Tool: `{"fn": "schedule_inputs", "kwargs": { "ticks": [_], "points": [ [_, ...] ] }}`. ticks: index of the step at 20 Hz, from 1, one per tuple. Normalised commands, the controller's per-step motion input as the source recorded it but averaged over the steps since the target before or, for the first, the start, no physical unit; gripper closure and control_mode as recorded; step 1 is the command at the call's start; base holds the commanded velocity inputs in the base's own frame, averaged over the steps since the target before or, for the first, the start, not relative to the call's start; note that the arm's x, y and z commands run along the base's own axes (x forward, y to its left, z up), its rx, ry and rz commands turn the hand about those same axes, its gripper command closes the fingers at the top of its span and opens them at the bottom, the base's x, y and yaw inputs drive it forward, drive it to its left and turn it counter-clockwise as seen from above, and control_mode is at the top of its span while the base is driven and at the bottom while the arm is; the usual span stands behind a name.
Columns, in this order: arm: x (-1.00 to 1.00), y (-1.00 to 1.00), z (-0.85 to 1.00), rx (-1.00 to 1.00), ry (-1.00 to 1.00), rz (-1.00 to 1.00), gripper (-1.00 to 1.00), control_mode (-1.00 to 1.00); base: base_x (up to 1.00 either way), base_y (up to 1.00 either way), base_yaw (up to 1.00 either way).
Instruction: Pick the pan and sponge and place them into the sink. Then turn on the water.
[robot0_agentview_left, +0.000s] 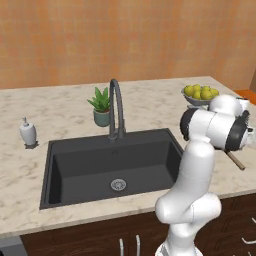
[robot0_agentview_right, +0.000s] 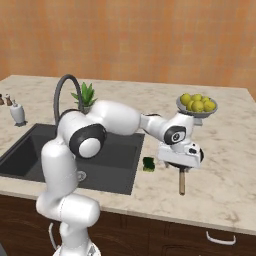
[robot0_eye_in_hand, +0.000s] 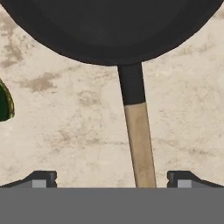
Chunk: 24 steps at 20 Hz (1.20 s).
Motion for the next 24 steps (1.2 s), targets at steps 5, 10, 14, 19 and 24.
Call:
{"fn": "schedule_inputs", "kwargs": {
  "ticks": [5,10,14,19,24],
  "points": [
    [0.2,-0.14,-0.37,0.0,0.0,0.0,-1.0,-1.0,0.0,0.0,0.0],
    [0.25,-0.16,-0.27,0.04,0.02,0.0,-1.0,-1.0,0.0,0.0,0.0],
    [0.28,-0.08,-0.35,0.04,0.02,0.0,-1.0,-1.0,0.0,0.0,0.0],
    [0.23,-0.1,-0.31,0.04,0.02,0.0,-1.0,-1.0,0.0,0.0,0.0],
    [0.05,-0.03,-0.06,0.0,0.01,0.0,1.0,-1.0,0.0,0.0,0.0]
  ]
}}
